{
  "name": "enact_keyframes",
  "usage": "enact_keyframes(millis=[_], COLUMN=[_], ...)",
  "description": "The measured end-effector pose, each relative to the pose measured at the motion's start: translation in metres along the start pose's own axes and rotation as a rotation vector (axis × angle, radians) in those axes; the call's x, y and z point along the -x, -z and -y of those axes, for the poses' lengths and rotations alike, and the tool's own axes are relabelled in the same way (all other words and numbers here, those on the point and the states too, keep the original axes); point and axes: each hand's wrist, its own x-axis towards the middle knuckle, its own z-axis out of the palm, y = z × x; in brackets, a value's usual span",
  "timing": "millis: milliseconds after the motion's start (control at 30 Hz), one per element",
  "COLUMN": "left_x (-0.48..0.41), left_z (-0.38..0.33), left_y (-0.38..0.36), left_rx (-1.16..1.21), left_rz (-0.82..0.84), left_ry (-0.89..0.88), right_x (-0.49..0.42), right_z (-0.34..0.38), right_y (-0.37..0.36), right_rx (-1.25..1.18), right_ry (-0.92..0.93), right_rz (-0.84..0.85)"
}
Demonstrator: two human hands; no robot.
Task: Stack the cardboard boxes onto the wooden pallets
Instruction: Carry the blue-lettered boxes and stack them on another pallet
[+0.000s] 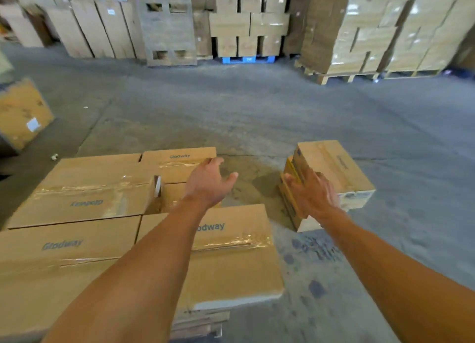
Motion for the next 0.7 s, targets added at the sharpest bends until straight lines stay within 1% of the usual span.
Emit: enact_keyframes(millis=[133,300,467,700], left_x=[0.000,-0.023,-0.073,-0.188], left_z=[-0.110,-0.197,-0.230,-0.260], left_y=[-0.025,-0.044,-0.078,-0.147], left_rx=[-0.069,-0.119,-0.129,-0.126], left_rz=[0.042,0.060,0.073,0.091], left_ry=[-0.135,-0.237,-0.296,-0.236], right_x=[-0.005,-0.034,-0.082,-0.199], right_z=[-0.071,-0.134,-0.176,-0.226], right_y=[0.077,0.135,0.146,0.147], right_rx=[0.006,-0.009,0.023,0.072], right_ry=[-0.046,-0.117,-0.125,-0.138], right_rz=[-0.079,-0.149,-0.137,-0.087])
